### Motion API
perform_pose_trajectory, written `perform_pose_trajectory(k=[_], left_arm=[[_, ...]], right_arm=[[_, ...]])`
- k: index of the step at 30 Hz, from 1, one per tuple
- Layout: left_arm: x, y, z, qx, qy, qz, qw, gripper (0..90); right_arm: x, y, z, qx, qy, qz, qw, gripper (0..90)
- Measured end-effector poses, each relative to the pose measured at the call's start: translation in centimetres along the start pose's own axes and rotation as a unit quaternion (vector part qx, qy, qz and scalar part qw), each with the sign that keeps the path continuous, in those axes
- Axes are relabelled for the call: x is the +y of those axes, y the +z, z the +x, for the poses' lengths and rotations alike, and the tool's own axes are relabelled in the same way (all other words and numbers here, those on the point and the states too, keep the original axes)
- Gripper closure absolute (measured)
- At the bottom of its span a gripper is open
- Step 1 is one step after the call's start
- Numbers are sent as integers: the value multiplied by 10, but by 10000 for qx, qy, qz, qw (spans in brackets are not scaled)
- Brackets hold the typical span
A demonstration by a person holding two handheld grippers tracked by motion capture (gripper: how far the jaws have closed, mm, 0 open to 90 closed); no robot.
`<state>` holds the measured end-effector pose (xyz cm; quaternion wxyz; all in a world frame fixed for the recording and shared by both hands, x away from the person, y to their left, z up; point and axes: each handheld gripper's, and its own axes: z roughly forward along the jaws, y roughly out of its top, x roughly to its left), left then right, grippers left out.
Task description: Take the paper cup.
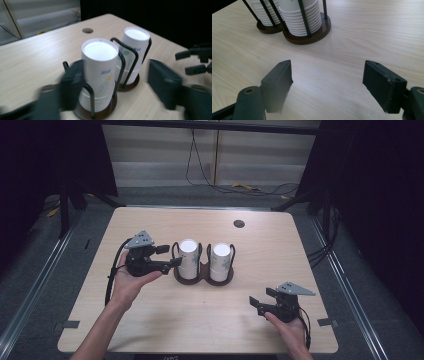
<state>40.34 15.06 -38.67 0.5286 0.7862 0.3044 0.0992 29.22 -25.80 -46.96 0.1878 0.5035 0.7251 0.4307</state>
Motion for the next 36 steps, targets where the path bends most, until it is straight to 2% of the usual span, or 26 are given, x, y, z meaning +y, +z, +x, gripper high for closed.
perform_pose_trajectory(k=[1,3,4,7,9,10,11,12,14,16,21,25,28,31,33,35,36], left_arm=[[0,3,1,18,-28,10,10000,351],[3,7,2,164,3,109,9998,330],[6,11,5,77,-78,74,9999,318],[9,13,6,106,-105,46,9999,321],[10,15,6,-28,-67,31,10000,346],[11,19,5,182,90,99,9997,364],[11,19,5,182,90,99,9997,356],[12,23,9,98,-15,91,9999,354],[14,25,9,120,-61,93,9999,346],[16,26,8,183,-36,112,9998,337],[20,31,10,175,3,48,9998,315],[22,38,12,160,16,131,9998,309],[24,46,10,224,156,286,9992,308],[26,49,10,256,177,345,9989,287],[27,52,9,365,295,396,9981,285],[27,55,9,360,339,512,9975,286],[27,56,8,440,412,565,9966,288]], right_arm=[[0,0,-1,-18,8,-13,10000,236],[-1,0,-1,-29,-8,-12,10000,236],[-1,0,-1,-35,12,-6,10000,236],[-1,1,-1,-38,-14,15,10000,236],[-1,1,-1,-39,-40,29,10000,237],[-1,2,-1,-47,-54,46,10000,238],[-1,2,-1,-47,-54,46,10000,238],[-1,2,-1,-45,-55,60,10000,239],[-1,3,-1,-52,-52,66,10000,241],[-1,2,-1,-53,-50,63,10000,242],[-1,2,-1,-84,-66,70,9999,243],[-1,3,-1,-87,-72,67,9999,244],[-1,3,-1,-80,-99,91,9999,246],[-2,3,-1,-87,-106,94,9999,246],[-2,3,-1,-94,-112,102,9998,251],[-2,3,-1,-105,-129,131,9998,253],[-2,3,-1,-111,-127,137,9998,254]])
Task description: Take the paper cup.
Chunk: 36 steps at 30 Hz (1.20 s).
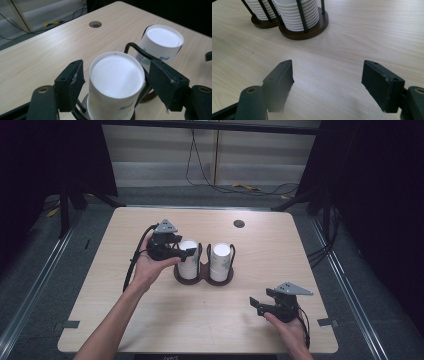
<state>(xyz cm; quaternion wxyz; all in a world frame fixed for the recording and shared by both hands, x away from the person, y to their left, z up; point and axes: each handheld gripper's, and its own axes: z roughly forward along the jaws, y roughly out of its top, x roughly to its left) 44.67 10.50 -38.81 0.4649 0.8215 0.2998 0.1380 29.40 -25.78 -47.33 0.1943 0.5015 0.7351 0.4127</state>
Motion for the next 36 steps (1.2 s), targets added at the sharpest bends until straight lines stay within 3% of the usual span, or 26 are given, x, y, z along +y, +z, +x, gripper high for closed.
perform_pose_trajectory(k=[1,3,26,36], left_arm=[[0,1,-1,51,78,52,9999,288],[0,3,0,-47,35,50,10000,288],[4,18,0,-125,236,494,9984,339],[5,15,3,-222,180,423,9987,355]], right_arm=[[0,0,0,0,0,0,10000,254],[0,0,0,3,8,3,10000,255],[0,3,1,5,-3,84,10000,261],[0,3,1,16,-2,80,10000,262]])
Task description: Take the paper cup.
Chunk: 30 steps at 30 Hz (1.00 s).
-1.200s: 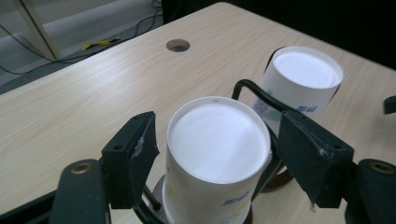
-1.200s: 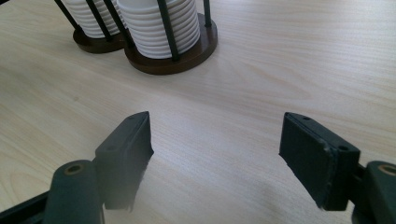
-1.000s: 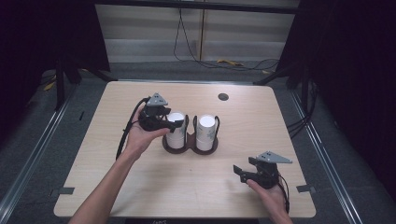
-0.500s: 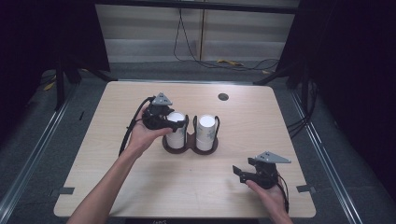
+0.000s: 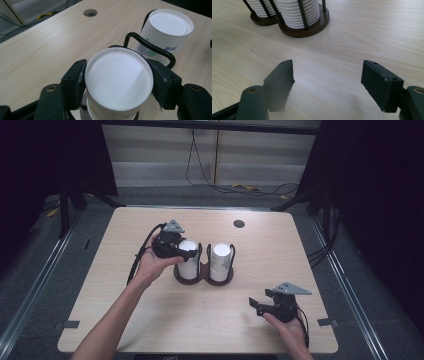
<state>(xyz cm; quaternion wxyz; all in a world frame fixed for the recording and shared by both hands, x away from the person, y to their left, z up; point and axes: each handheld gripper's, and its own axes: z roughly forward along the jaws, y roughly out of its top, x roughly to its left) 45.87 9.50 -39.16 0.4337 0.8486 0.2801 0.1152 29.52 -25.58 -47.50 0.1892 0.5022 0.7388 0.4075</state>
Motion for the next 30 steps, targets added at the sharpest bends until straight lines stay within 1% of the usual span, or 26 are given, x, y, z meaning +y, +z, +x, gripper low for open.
perform_pose_trajectory(k=[5,6,9,10,12,18,19,23,28,30], left_arm=[[3,-3,0,-1,10,-42,10000,356],[4,-4,0,2,-13,-94,10000,356],[7,-6,-1,7,15,-135,9999,357],[9,-8,0,-39,76,-174,9998,358],[9,-8,0,-24,75,-182,9998,358],[13,-12,1,-24,38,-313,9995,359],[13,-13,2,-27,-2,-337,9994,360],[12,-15,2,-7,11,-298,9996,360],[14,-17,2,-5,-62,-438,9990,361],[15,-18,3,6,-62,-441,9990,361]], right_arm=[[0,0,0,8,5,-4,10000,263],[0,0,0,7,4,-1,10000,263],[0,0,0,10,-1,-3,10000,263],[0,0,0,7,-32,21,10000,264],[0,0,1,4,-43,34,10000,263],[0,0,1,14,-22,35,10000,264],[0,0,1,16,-23,29,10000,264],[0,1,1,22,-37,38,10000,264],[0,1,1,24,-47,46,10000,264],[0,0,1,16,-30,39,10000,264]])
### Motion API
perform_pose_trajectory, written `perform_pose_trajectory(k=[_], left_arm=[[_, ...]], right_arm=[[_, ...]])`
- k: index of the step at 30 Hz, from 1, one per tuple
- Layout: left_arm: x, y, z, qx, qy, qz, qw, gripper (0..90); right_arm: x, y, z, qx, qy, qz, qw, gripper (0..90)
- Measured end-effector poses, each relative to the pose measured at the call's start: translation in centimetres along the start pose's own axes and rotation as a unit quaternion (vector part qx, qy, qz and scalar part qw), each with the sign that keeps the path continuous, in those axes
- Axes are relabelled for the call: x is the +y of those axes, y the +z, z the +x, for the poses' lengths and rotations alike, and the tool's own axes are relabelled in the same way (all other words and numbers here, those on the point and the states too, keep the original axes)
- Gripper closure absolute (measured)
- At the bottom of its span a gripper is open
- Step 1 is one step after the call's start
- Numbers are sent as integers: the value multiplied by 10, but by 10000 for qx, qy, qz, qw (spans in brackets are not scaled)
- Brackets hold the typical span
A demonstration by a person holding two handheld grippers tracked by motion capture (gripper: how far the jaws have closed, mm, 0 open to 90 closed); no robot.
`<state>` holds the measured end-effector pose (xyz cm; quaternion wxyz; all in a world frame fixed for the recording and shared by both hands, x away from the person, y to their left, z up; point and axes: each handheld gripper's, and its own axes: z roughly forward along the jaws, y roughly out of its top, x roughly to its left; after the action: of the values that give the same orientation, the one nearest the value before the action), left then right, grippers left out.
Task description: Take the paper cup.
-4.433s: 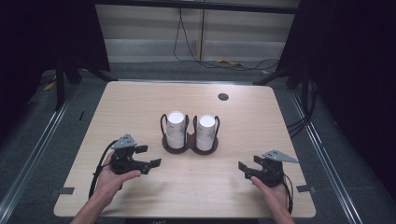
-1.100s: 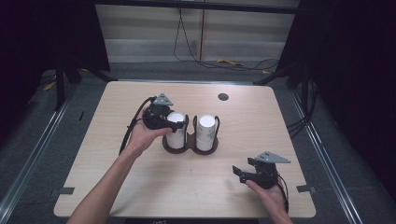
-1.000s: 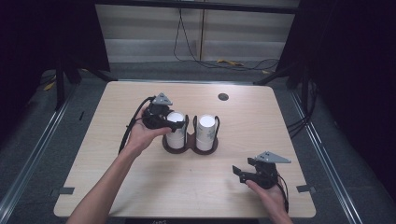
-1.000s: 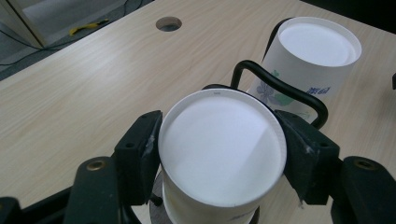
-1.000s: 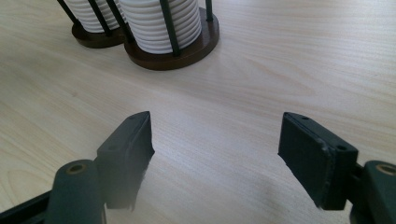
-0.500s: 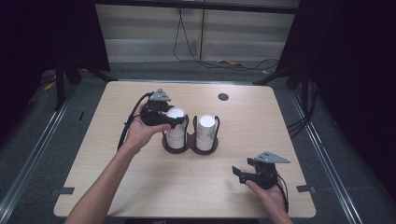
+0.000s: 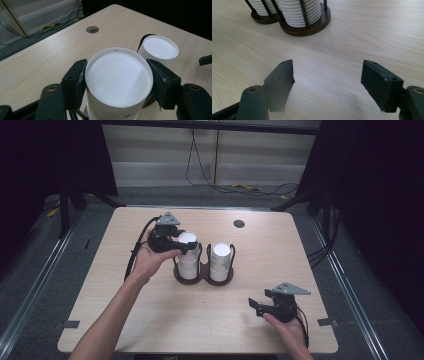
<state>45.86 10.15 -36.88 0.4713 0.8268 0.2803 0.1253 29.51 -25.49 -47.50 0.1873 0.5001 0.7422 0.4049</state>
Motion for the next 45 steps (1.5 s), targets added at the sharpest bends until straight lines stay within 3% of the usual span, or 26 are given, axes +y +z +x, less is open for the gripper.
perform_pose_trajectory(k=[24,29,32,41,43,45], left_arm=[[19,-18,1,13,18,-290,9996,361],[22,-23,1,-6,27,-446,9990,360],[23,-28,2,-110,-8,-597,9982,359],[20,-36,-1,-209,25,-703,9973,360],[19,-39,-2,-271,-84,-801,9964,360],[17,-40,-4,-401,14,-878,9953,360]], right_arm=[[0,0,0,20,-11,6,10000,264],[0,0,0,12,19,-4,10000,264],[0,0,0,20,-6,3,10000,264],[0,0,0,19,16,-9,10000,263],[0,0,0,32,23,-7,10000,263],[0,0,0,59,17,-21,10000,258]])
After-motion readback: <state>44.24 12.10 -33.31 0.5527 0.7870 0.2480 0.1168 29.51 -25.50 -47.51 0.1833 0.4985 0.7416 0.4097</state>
